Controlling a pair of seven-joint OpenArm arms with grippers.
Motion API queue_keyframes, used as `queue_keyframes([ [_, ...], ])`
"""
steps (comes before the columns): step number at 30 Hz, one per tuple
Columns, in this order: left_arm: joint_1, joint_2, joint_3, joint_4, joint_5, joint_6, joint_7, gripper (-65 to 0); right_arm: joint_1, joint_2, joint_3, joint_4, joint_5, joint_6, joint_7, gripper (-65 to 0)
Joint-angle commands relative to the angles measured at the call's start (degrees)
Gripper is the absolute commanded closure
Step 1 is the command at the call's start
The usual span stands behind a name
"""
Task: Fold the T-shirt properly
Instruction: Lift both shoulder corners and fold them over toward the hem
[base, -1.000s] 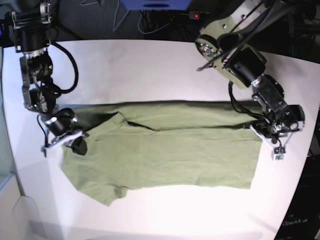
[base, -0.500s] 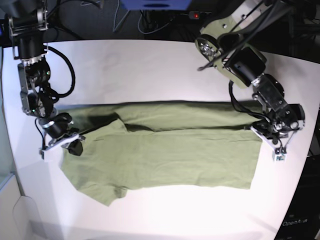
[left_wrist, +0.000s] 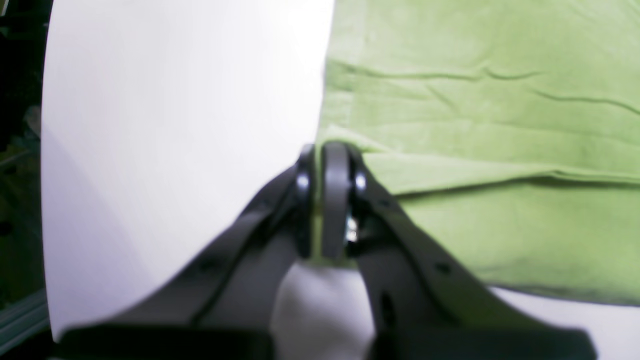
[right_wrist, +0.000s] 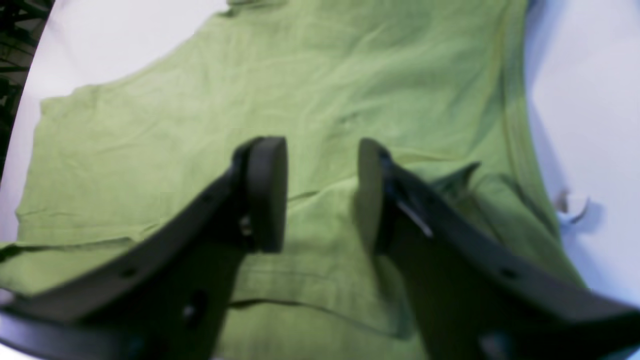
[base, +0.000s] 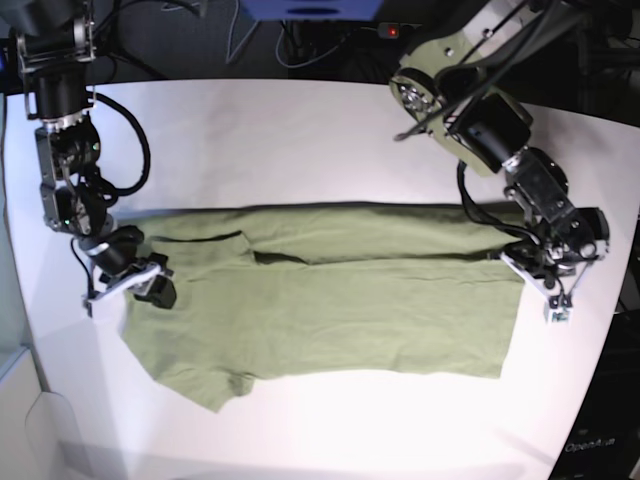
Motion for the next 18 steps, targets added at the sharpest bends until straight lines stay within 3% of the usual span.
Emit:
queue_keyframes([
  [1, -1.44, -0.31, 0.26, 0.81, -0.23, 0.27, -1.06, -2.7, 1.31, 0.82, 0.43, 0.90, 0.86, -0.15, 1.22, -30.0],
  [4, -0.82, -0.31, 0.26, 0.81, -0.23, 0.27, -1.06, -3.5, 0.96, 0.91, 0.43, 0.90, 0.86, -0.15, 1.13, -40.9],
  [6, -0.65, -0.40, 0.17, 0.81, -0.23, 0.27, -1.06, -9.1, 0.69, 0.91, 0.61, 0.90, 0.86, -0.15, 1.13, -46.0],
  [10, -0.65, -0.40, 0.08, 0.81, -0.32, 0.27, -1.15, -29.9, -0.80, 0.91, 0.78, 1.34, 0.86, -0.15, 1.66, -47.4],
  [13, -0.12, -0.40, 0.08, 1.51, -2.16, 0.27, -1.15, -39.4, -0.98, 0.91, 0.78, 1.34, 0.95, -0.15, 1.57, -47.3],
  [16, 0.93, -1.11, 0.17, 1.60, -5.41, 0.27, -0.88, -43.8, -1.06, 1.00, 0.78, 1.34, 0.95, -0.15, 1.31, -47.3],
  [18, 1.02, -1.90, 0.17, 1.69, -6.82, 0.27, -0.36, -41.1, -2.12, 1.44, 0.78, 1.52, 0.95, -0.15, 1.57, -47.3],
])
